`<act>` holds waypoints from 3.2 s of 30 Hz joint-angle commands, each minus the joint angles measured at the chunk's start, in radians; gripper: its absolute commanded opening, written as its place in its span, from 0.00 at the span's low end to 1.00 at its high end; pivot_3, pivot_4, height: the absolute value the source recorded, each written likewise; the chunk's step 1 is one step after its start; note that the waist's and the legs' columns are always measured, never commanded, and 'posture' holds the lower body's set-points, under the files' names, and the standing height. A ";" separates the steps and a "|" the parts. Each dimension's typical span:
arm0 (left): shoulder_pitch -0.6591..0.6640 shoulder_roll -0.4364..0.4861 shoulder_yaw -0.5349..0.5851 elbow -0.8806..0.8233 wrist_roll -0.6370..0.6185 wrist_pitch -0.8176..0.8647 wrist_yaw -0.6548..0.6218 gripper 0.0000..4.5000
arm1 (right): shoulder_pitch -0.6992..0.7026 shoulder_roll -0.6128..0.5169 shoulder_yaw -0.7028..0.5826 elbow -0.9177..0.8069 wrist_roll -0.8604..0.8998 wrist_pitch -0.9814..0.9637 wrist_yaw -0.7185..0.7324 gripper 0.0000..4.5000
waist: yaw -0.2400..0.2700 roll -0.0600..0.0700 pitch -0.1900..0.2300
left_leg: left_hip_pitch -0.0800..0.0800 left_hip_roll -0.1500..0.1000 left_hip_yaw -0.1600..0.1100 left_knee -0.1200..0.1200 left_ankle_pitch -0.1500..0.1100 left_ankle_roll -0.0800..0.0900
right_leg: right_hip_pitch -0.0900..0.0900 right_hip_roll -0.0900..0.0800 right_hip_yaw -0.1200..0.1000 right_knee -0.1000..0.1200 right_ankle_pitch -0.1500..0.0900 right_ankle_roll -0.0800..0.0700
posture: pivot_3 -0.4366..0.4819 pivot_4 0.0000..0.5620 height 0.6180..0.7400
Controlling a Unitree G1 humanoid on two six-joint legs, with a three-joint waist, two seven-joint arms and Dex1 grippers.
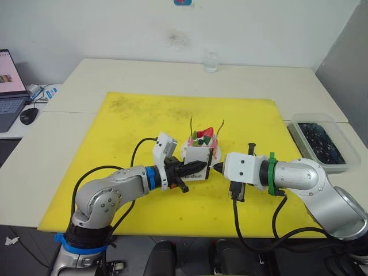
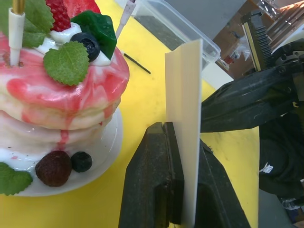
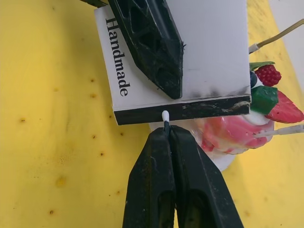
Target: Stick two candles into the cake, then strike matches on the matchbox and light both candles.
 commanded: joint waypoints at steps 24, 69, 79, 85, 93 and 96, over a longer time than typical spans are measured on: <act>-0.014 -0.015 0.051 -0.012 -0.070 0.057 0.004 0.00 | 0.005 0.017 -0.023 -0.028 0.022 0.010 -0.058 0.01 | 0.000 0.000 0.000 | 0.000 0.000 0.000 0.000 0.000 0.000 | 0.000 0.000 0.000 0.000 0.000 0.000 | 0.48 0.27 1.00; -0.049 0.270 0.297 -0.039 -0.280 0.155 -0.070 0.00 | -0.014 0.005 -0.118 -0.055 0.105 -0.038 0.082 0.01 | -0.025 0.000 0.000 | 0.002 0.001 0.000 0.000 0.000 -0.001 | 0.000 0.002 0.001 0.001 0.001 0.001 | 0.48 0.27 1.00; 0.202 0.296 0.253 -0.013 -0.138 0.061 -0.144 0.00 | -0.265 0.171 -0.034 0.144 0.033 -0.037 -0.064 0.01 | -0.018 0.000 0.000 | 0.002 0.000 0.001 0.001 0.000 -0.001 | 0.001 -0.002 0.000 0.001 0.001 0.000 | 0.48 0.27 1.00; 0.205 0.274 0.227 -0.037 -0.130 0.049 -0.150 0.00 | -0.311 0.230 0.014 0.254 -0.048 -0.112 -0.132 0.01 | -0.018 0.000 0.000 | 0.000 0.000 0.001 0.000 0.000 0.000 | 0.000 -0.002 0.000 0.001 0.000 -0.001 | 0.48 0.27 1.00; 0.193 0.261 0.222 -0.044 -0.135 0.049 -0.143 0.00 | -0.311 0.244 0.016 0.299 -0.103 -0.176 -0.138 0.01 | -0.021 0.000 0.000 | 0.001 0.001 0.001 -0.001 0.000 0.000 | -0.001 -0.001 0.000 0.001 0.000 -0.001 | 0.48 0.27 1.00; 0.187 0.259 0.217 -0.041 -0.132 0.048 -0.145 0.00 | -0.311 0.249 0.013 0.316 -0.117 -0.198 -0.143 0.01 | -0.021 0.000 0.000 | 0.001 0.001 0.001 0.000 0.000 0.000 | -0.001 -0.001 0.000 0.001 0.000 -0.001 | 0.48 0.27 1.00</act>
